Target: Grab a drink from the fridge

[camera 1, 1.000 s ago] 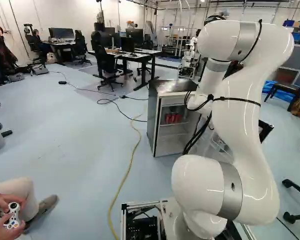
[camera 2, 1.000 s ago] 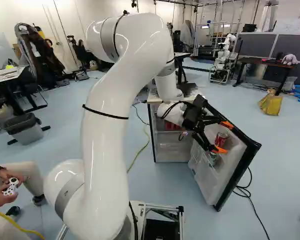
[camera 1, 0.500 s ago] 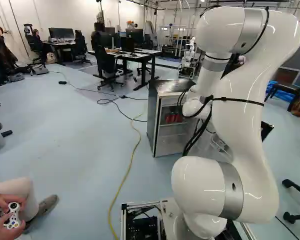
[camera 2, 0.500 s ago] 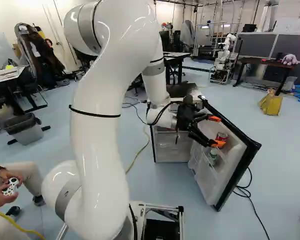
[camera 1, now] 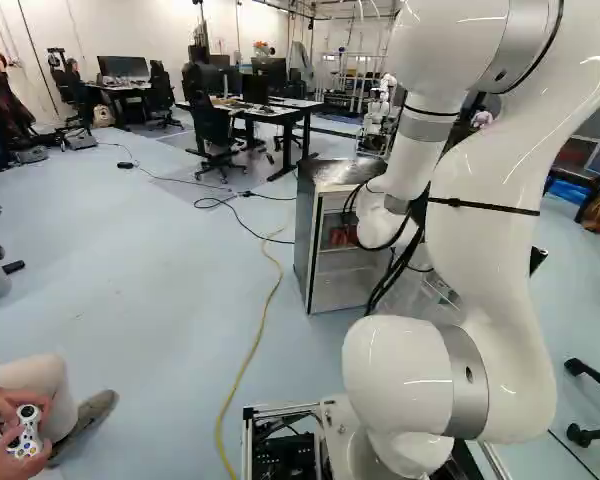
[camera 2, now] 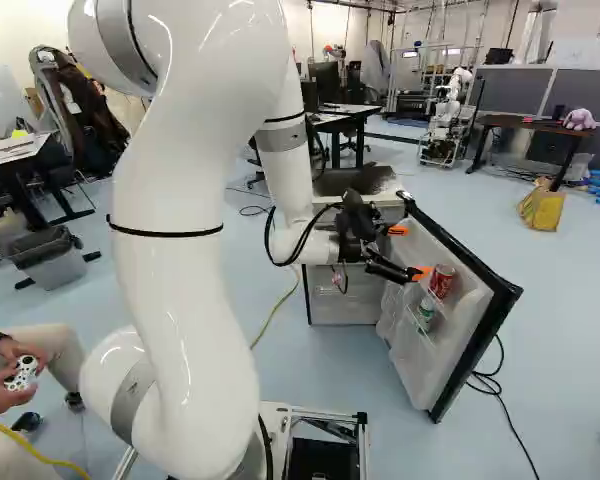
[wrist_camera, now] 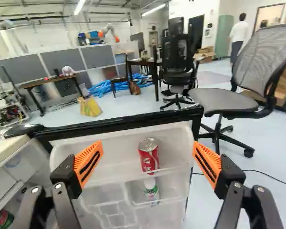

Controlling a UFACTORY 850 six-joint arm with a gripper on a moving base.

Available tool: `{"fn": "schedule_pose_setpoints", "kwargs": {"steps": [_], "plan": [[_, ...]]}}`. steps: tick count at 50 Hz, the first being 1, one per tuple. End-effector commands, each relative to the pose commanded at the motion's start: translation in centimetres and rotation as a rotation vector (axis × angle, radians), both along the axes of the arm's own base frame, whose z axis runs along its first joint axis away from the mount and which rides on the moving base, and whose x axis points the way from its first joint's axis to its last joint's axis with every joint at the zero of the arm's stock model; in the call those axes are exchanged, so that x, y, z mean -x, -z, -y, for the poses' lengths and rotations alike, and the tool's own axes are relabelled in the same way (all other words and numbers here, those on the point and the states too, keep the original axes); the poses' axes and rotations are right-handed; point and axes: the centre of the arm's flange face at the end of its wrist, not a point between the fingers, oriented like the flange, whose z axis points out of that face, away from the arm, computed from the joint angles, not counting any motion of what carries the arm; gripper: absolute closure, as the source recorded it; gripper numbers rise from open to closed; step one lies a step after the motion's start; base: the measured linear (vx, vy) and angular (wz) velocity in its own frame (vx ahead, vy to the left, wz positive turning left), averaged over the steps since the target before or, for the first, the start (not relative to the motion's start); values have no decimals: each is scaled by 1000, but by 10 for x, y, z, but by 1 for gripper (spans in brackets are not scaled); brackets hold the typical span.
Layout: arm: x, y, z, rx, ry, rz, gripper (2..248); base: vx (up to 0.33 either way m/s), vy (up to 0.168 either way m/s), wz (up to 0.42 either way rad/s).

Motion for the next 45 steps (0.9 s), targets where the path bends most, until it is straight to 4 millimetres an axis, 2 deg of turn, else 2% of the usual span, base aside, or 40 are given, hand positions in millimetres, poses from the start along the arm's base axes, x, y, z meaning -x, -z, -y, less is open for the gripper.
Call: {"fn": "schedule_pose_setpoints", "kwargs": {"steps": [45], "plan": [[-28,7,-26,-58,-485,-86,3,0,0,0]]}}
